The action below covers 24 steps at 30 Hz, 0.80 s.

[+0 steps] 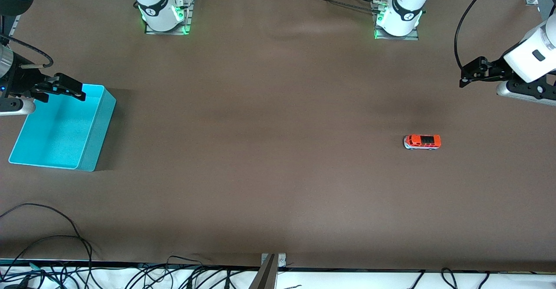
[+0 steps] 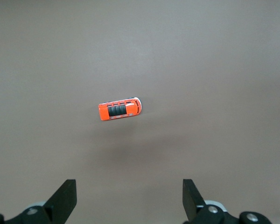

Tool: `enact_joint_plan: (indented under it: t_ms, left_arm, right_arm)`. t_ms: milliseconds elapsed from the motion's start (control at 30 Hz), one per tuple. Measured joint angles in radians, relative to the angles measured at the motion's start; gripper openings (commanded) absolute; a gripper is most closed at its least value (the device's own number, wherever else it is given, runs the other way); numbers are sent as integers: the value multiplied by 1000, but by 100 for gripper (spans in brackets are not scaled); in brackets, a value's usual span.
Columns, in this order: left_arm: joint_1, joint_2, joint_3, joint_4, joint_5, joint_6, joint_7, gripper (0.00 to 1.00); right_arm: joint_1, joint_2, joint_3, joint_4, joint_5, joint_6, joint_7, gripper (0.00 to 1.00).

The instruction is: Wind up bus and store in blue box

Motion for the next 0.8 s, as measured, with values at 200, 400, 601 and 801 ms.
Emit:
enact_joint_plan:
  t_ms: [200, 400, 601, 801]
  left_arm:
    - [-1, 2, 0, 0, 0, -1, 0, 100]
    - [-2, 2, 0, 0, 0, -1, 0, 100]
    - [-2, 2, 0, 0, 0, -1, 0, 100]
    - [-2, 2, 0, 0, 0, -1, 0, 100]
  right_arm:
    - [-1, 0, -2, 2, -4, 1, 0, 100]
    - [-5, 0, -2, 3, -5, 1, 0, 100]
    - [-7, 0, -6, 3, -7, 1, 0, 100]
    - [-10, 1, -12, 3, -7, 1, 1, 100]
